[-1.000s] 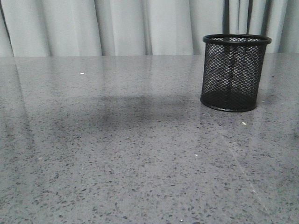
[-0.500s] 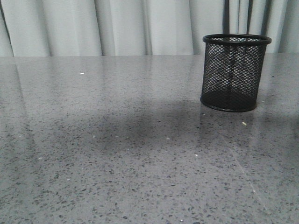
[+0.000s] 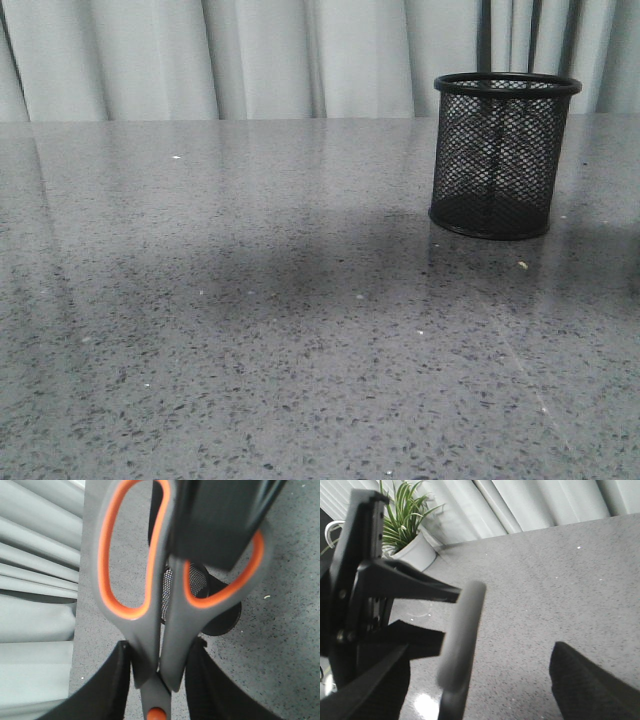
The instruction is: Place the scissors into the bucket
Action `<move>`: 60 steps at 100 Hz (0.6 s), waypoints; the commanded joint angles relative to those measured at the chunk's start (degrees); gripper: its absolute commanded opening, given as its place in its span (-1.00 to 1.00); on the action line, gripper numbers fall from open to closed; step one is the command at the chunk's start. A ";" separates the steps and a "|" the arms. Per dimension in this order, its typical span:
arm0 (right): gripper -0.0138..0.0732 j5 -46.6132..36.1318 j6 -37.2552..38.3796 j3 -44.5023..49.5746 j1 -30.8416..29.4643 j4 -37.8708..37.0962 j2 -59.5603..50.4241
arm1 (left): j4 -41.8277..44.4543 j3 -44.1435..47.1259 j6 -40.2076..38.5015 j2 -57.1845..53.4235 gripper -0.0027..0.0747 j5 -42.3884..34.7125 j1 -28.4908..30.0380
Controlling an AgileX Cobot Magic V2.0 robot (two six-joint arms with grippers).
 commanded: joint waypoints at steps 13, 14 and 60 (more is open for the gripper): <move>0.44 -0.75 -3.82 -1.98 0.23 9.20 3.22 | -1.84 -2.00 -0.50 -2.11 -0.82 -4.79 -0.53; 0.43 -0.75 -3.82 -1.98 0.23 9.31 3.31 | -1.84 -2.00 -0.50 -2.11 -0.82 -4.79 -0.53; -0.82 1.90 -4.55 -2.84 0.23 11.17 5.42 | -3.33 -2.00 -0.54 -3.38 -0.72 -5.74 -0.53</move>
